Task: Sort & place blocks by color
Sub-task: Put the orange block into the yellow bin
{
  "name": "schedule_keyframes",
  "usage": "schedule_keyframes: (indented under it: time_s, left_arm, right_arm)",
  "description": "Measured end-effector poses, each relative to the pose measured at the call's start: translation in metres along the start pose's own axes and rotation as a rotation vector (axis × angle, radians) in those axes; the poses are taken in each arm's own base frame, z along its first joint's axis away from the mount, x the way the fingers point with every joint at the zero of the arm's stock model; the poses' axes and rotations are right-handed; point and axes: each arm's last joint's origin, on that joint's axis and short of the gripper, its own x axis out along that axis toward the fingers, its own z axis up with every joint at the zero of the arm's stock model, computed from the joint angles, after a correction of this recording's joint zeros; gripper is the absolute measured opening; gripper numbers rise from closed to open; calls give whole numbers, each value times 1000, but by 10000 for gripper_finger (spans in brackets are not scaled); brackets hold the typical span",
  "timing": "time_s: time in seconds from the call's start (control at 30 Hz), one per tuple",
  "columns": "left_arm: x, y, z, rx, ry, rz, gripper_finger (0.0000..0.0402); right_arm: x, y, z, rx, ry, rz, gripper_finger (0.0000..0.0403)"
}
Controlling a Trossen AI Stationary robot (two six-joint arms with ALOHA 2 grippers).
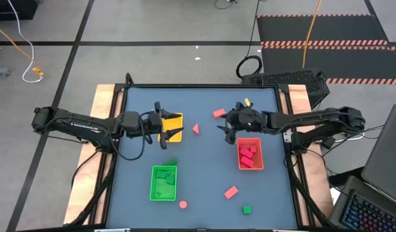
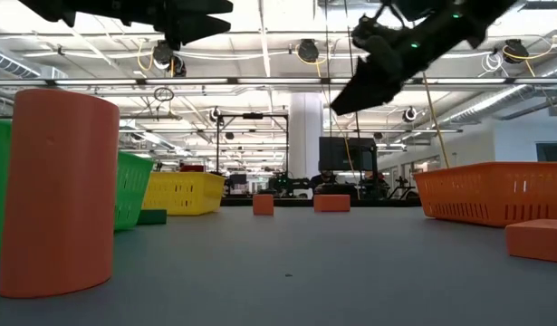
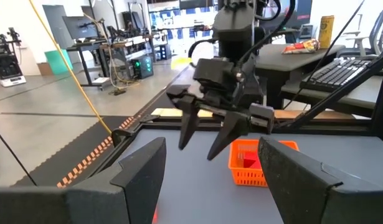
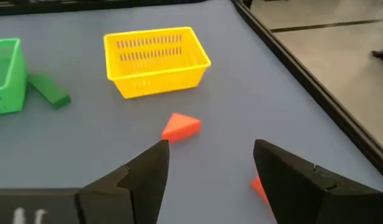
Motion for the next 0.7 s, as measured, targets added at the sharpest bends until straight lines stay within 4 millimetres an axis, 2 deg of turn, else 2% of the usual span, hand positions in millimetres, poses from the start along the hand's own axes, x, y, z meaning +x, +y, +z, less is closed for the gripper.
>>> schedule_keyframes:
  time_s: [0.2, 0.33, 0.5, 0.7]
  left_arm:
    - [0, 0, 0, -1, -2, 0, 255]
    - [0, 0, 0, -1, 3, 0, 255]
    - [0, 0, -1, -1, 5, 0, 255]
    - [0, 0, -1, 0, 13, -1, 255]
  right_arm:
    - [34, 3, 31, -30, 5, 36, 262]
    - [63, 11, 40, -37, 37, 53, 283]
    - [99, 18, 29, -30, 123, 50, 308]
    - [127, 22, 5, 15, 191, 39, 332]
